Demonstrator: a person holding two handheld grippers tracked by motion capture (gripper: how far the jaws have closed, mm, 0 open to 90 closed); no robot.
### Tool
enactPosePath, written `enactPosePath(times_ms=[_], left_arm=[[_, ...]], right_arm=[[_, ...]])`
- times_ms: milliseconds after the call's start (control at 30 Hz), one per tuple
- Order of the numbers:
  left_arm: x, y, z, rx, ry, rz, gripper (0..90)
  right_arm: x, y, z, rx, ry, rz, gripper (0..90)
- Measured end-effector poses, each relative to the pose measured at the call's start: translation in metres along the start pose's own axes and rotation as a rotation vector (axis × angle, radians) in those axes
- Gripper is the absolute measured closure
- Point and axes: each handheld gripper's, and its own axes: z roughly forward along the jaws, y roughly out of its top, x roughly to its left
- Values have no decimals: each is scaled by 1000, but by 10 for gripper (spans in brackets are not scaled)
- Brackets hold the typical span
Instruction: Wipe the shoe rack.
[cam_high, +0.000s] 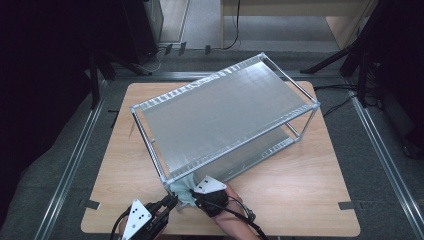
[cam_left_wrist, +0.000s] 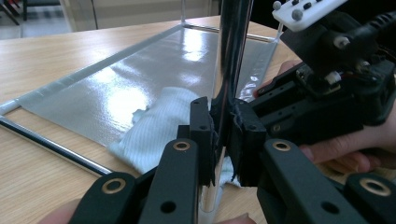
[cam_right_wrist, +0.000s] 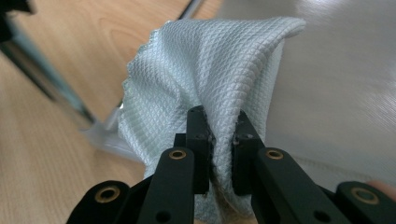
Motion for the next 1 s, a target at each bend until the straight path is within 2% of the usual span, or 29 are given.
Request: enactPosePath(times_ms=[33, 67, 133, 167, 200, 233, 333, 367, 433, 533, 567, 600, 633, 667, 700, 733, 767, 867, 900, 933, 967, 1000], left_arm=[[0, 0, 0, 0, -2, 2, 813], [0, 0, 0, 0, -2, 3, 813], [0, 0, 0, 0, -2, 3, 813], [0, 0, 0, 0, -2, 3, 813], [0, 0, 0, -1, -3, 3, 813], [1, 0, 0, -1, -4, 4, 813], [1, 0, 0, -2, -5, 6, 814], [1, -1, -1, -2, -7, 8, 815], [1, -1, -1, -2, -7, 10, 815], [1, -1, -1, -2, -8, 9, 815], [1, -1, -1, -2, -8, 9, 815], [1, -1, -1, -2, -9, 10, 815], [1, -1, -1, -2, -9, 10, 814], [2, -1, -1, -3, -11, 9, 814], [2, -1, -1, -3, -11, 9, 815], [2, -1, -1, -2, -11, 8, 815], [2, -1, -1, -2, -11, 6, 815], [2, -1, -1, -3, -8, 6, 814], [2, -1, -1, -1, -6, 7, 814], [2, 0, 0, 0, 1, 5, 813], [2, 0, 0, 0, 1, 5, 813], [2, 0, 0, 0, 2, 0, 812]], right_arm=[[-2, 0, 1, 3, -10, -33, 819], [-6, 1, 1, 5, -19, -27, 819], [-19, 0, -1, 13, -77, -27, 818], [-19, 0, -1, 13, -77, -27, 818], [-38, -1, -5, 16, -126, 1, 818], [-38, -1, -5, 16, -126, 1, 818], [-72, -5, -15, 21, -235, 29, 818], [-98, -10, -24, 29, -329, 37, 818], [-118, -13, -32, 34, -374, 70, 817], [-151, -19, -48, 39, -471, 123, 816], [-151, -19, -48, 39, -471, 123, 816], [-173, -25, -60, 25, -502, 181, 815], [-173, -25, -60, 25, -502, 181, 815], [-192, -31, -71, -1, -522, 236, 810], [-192, -31, -71, -1, -522, 236, 810], [-198, -34, -75, -11, -527, 254, 810], [-204, -37, -79, -23, -510, 276, 811], [-199, -36, -78, -12, -521, 270, 817], [-194, -34, -76, -7, -517, 276, 818], [-179, -30, -69, -2, -467, 268, 818], [-179, -30, -69, -2, -467, 268, 818], [-154, -25, -57, 4, -412, 214, 816]])
